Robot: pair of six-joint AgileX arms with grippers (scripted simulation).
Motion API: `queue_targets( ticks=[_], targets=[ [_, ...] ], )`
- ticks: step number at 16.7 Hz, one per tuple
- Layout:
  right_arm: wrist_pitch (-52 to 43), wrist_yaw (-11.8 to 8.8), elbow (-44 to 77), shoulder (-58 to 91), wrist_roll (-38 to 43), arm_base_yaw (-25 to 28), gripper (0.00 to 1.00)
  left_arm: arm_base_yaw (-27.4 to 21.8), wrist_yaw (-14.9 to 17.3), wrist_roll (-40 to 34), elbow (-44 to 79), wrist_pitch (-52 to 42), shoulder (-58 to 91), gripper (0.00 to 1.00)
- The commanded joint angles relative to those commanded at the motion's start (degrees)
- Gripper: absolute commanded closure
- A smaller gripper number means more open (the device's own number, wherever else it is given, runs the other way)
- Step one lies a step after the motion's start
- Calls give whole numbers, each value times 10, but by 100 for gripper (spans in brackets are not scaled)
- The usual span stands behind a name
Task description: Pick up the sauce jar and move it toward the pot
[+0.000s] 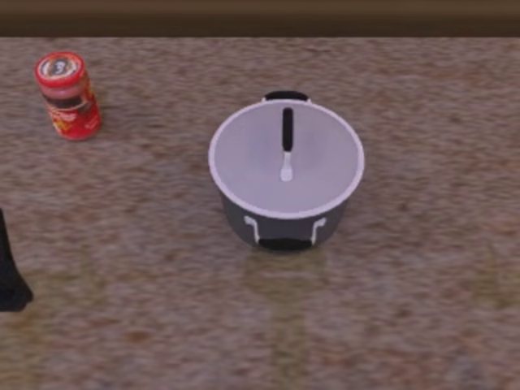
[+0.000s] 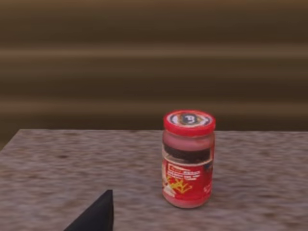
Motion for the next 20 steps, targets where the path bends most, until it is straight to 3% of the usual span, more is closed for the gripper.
queue_targets(
  ticks=[5,9,13,20],
  targets=[
    [0,0,0,0,0,0,0,9,9,4,19,13,31,0],
    [0,0,0,0,0,0,0,31,50,20,84,55,147,0],
    [0,0,0,0,0,0,0,55,124,45,179,116,331,0],
    [0,0,0,0,0,0,0,97,296,102,382,243,739,0]
  ],
)
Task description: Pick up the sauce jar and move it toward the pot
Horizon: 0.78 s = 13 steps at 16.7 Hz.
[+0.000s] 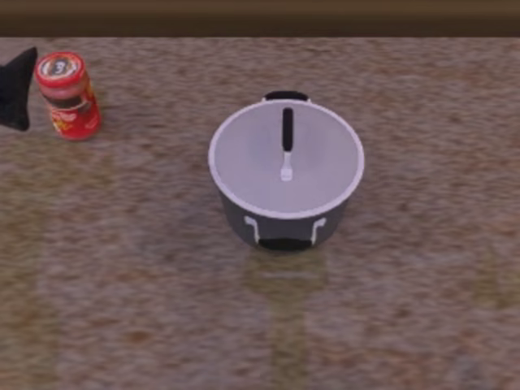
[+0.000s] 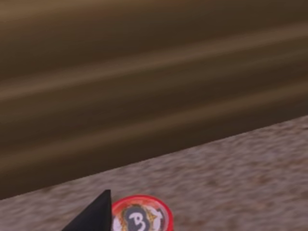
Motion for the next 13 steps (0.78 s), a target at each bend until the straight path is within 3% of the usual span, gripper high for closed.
queue_targets(
  ticks=[7,13],
  targets=[
    [0,0,0,0,0,0,0,41,163,54,193,122,386,0],
    [0,0,0,0,0,0,0,63,250,83,298,187,593,0]
  ],
)
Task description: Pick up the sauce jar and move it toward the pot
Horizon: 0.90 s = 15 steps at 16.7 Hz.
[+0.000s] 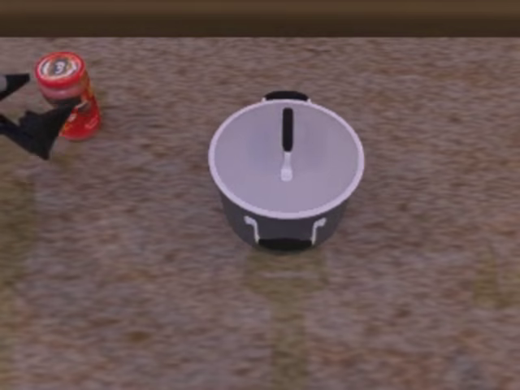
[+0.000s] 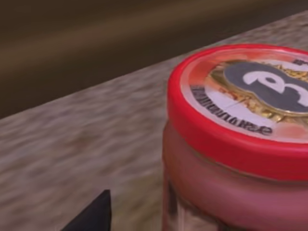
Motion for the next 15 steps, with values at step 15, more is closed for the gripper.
queue_targets(
  ticks=[15],
  targets=[
    [0,0,0,0,0,0,0,-38,-24,-21,86,10,80,0]
  ],
)
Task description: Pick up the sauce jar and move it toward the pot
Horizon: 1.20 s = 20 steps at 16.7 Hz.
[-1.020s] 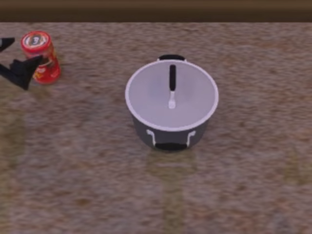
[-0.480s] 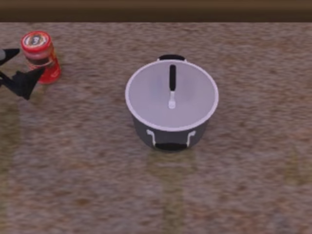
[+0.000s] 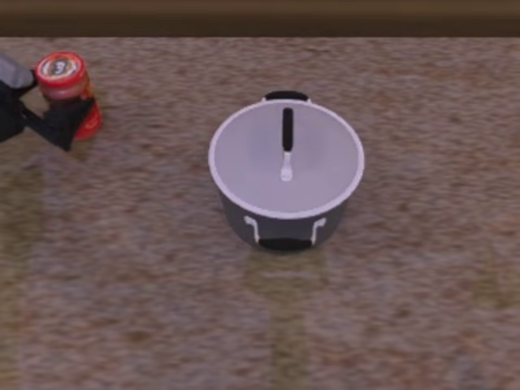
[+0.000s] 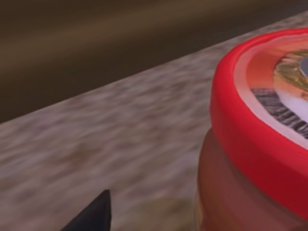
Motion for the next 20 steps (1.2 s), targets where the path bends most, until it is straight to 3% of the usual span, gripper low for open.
queue_targets(
  ticks=[6,19,20],
  targets=[
    [0,0,0,0,0,0,0,-10,-10,-6,18,0,13,0],
    [0,0,0,0,0,0,0,-10,-10,-6,18,0,13,98],
    [0,0,0,0,0,0,0,-10,-10,-6,18,0,13,100]
  ],
)
